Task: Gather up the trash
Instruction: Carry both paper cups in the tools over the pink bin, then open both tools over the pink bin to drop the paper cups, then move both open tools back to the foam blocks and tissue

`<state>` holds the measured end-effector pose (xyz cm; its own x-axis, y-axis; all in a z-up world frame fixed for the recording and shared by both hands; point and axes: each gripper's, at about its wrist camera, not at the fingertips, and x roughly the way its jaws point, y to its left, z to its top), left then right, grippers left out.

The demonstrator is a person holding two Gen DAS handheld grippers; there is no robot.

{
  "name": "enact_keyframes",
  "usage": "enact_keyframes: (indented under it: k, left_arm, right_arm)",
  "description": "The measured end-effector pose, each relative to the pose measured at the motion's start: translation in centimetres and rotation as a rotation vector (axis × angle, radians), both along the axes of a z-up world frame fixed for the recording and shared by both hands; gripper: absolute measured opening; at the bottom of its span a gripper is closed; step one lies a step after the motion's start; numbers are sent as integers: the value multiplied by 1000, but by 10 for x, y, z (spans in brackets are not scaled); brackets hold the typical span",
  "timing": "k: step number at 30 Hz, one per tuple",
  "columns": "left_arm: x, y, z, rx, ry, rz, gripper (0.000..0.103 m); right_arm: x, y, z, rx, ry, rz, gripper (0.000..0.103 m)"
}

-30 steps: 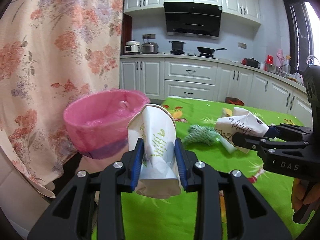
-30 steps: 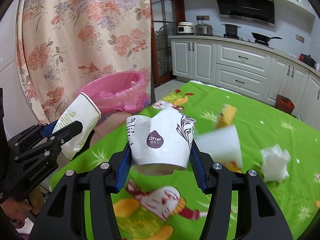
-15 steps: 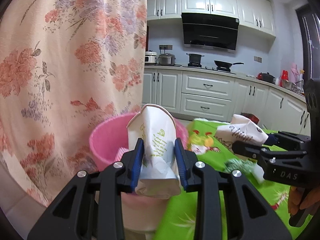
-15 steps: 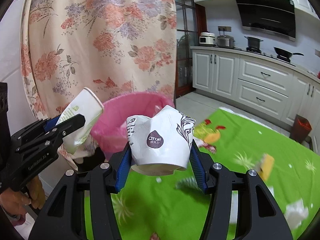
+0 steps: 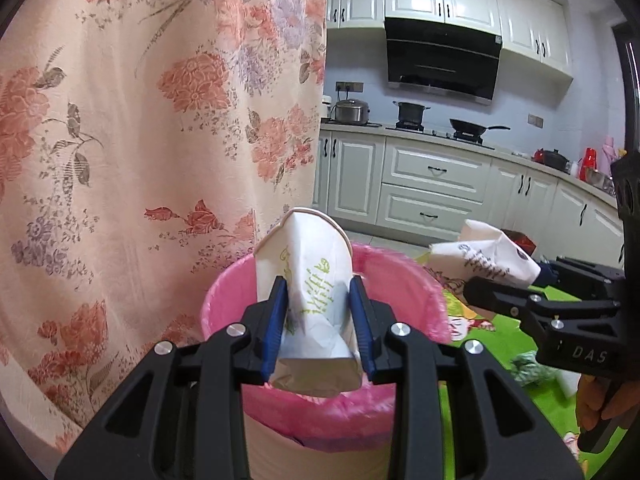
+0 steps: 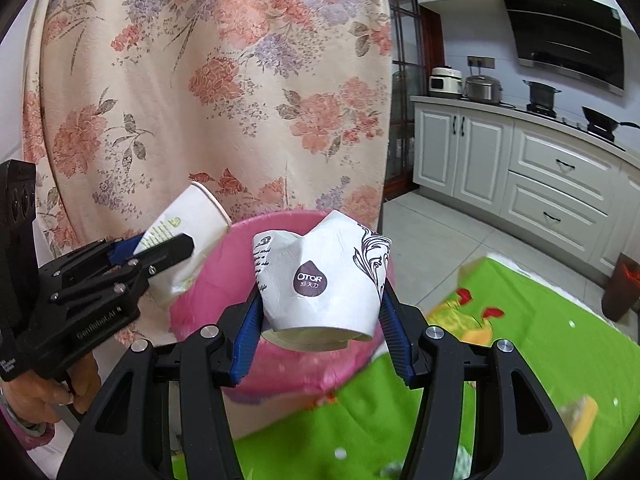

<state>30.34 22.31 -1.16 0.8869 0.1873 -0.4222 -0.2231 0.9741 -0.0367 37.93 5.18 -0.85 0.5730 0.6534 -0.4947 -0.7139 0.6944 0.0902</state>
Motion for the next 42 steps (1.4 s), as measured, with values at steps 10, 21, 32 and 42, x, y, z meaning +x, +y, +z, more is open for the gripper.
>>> enact_keyframes:
  k: [10, 21, 32, 42]
  left_arm:
    - [34, 26, -17, -35, 44, 35, 31]
    - [48, 48, -32, -46, 72, 73, 32]
    - [8, 60, -29, -92, 53, 218, 84]
    - [-58, 8, -28, -44, 60, 230, 98]
  right_arm:
    - [26, 28, -12, -12, 26, 28, 53]
    - [44, 50, -27, -52, 44, 53, 54]
    - [36, 23, -23, -19, 53, 14, 63]
    - [-23, -44, -17, 11, 49, -84, 74]
